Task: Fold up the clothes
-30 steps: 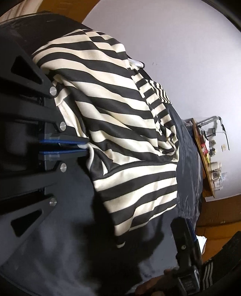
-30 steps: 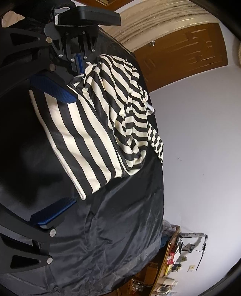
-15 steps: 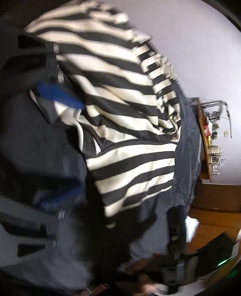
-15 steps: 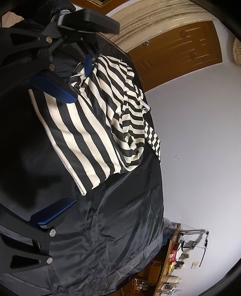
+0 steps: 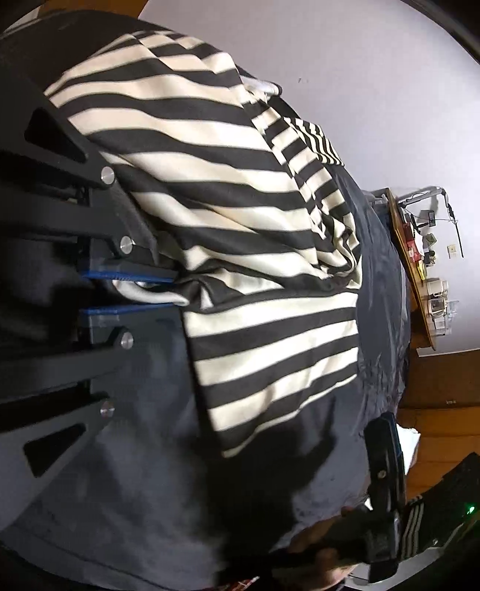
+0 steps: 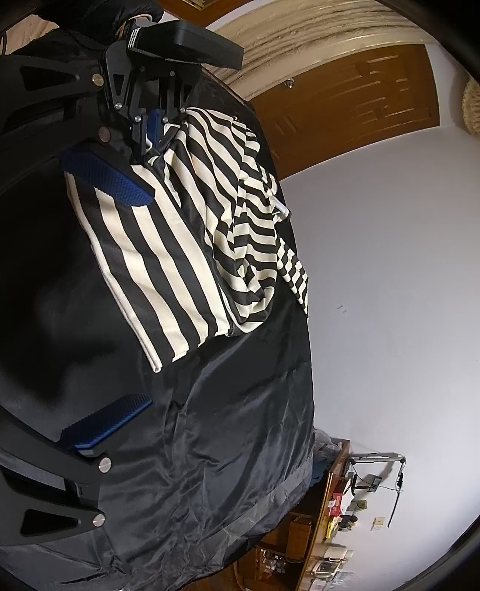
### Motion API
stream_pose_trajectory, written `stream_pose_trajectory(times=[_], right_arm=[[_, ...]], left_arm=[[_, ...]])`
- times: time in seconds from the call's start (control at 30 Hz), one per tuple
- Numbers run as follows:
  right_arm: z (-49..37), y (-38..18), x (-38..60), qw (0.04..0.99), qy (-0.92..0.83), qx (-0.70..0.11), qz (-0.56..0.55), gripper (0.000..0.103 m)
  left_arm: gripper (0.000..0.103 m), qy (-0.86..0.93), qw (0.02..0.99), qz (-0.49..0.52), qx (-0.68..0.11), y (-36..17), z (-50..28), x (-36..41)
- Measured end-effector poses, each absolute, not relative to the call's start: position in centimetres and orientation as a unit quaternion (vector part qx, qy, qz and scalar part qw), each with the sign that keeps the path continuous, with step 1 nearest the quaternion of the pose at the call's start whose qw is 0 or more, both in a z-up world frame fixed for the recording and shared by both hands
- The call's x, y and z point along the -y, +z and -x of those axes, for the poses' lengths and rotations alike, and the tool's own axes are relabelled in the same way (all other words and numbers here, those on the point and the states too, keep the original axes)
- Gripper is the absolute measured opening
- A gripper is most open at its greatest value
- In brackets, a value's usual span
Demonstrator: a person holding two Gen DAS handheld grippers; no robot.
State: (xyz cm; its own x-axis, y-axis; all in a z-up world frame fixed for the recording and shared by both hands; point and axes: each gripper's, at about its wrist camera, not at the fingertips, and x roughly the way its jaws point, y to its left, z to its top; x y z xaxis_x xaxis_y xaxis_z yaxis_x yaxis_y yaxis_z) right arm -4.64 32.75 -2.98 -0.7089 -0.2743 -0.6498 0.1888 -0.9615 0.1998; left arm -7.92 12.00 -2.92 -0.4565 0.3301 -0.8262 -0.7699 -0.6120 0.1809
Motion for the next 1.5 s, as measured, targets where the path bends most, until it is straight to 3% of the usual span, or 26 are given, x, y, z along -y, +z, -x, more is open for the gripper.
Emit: stream_pose_trajectory(times=[0.03, 0.07, 0.13, 0.27, 0.3, 0.33, 0.37, 0.4, 0.43, 0.6, 0.73, 0.93, 1.17, 1.33, 1.5], right_arm=[[4.7, -3.1, -32.8, 0.126, -0.922, 0.06, -0.362, 0.103], [4.7, -3.2, -32.8, 0.126, -0.921, 0.061, -0.364, 0.103], [4.9, -3.4, -32.7, 0.129, -0.919, 0.062, -0.368, 0.103], [5.1, -3.5, -32.4, 0.131, -0.918, 0.062, -0.368, 0.103], [5.0, -3.4, -32.3, 0.131, -0.919, 0.061, -0.367, 0.103], [5.0, -3.4, -32.2, 0.131, -0.919, 0.059, -0.367, 0.103], [5.0, -3.4, -32.2, 0.129, -0.92, 0.058, -0.367, 0.103], [5.0, -3.4, -32.2, 0.128, -0.92, 0.058, -0.366, 0.103], [5.0, -3.3, -32.3, 0.126, -0.92, 0.059, -0.365, 0.103], [4.9, -2.8, -32.7, 0.118, -0.924, 0.061, -0.359, 0.103], [5.0, -1.7, -33.9, 0.111, -0.927, 0.061, -0.353, 0.103], [7.1, -0.1, -35.0, 0.111, -0.926, 0.033, -0.358, 0.103], [9.4, -0.4, -31.3, 0.164, -0.916, -0.11, -0.348, 0.103], [9.2, -2.0, -25.2, 0.228, -0.883, -0.264, -0.314, 0.103], [8.0, -3.9, -19.8, 0.297, -0.836, -0.363, -0.286, 0.103]], left_arm=[[0.025, 0.807, 0.338, 0.392, -0.283, -2.8, 8.1, -12.5], [0.041, 0.81, 0.333, 0.388, -0.288, -2.9, 7.8, -12.3], [0.053, 0.815, 0.324, 0.38, -0.295, -2.8, 7.6, -11.9], [0.053, 0.814, 0.327, 0.379, -0.294, -2.7, 7.7, -11.5], [0.052, 0.813, 0.328, 0.382, -0.293, -2.7, 7.8, -11.3], [0.044, 0.809, 0.333, 0.387, -0.291, -2.6, 7.8, -11.2], [0.022, 0.805, 0.339, 0.393, -0.287, -2.4, 7.7, -11.0], [0.008, 0.802, 0.344, 0.399, -0.283, -2.3, 7.7, -10.8], [0.004, 0.803, 0.338, 0.399, -0.285, -2.3, 7.9, -11.0], [0.004, 0.834, 0.302, 0.376, -0.269, -1.8, 8.1, -11.6], [0.003, 0.893, 0.267, 0.309, -0.186, 2.9, 6.8, -9.1], [0.003, 0.946, 0.214, 0.207, -0.126, 9.5, 2.9, -4.1], [0.003, 0.972, 0.163, 0.138, -0.093, 14.7, 2.8, 0.9], [0.003, 0.978, 0.154, 0.128, -0.061, 16.7, 3.4, 3.7], [0.003, 0.981, 0.146, 0.115, -0.054, 17.8, 2.8, 4.6]])
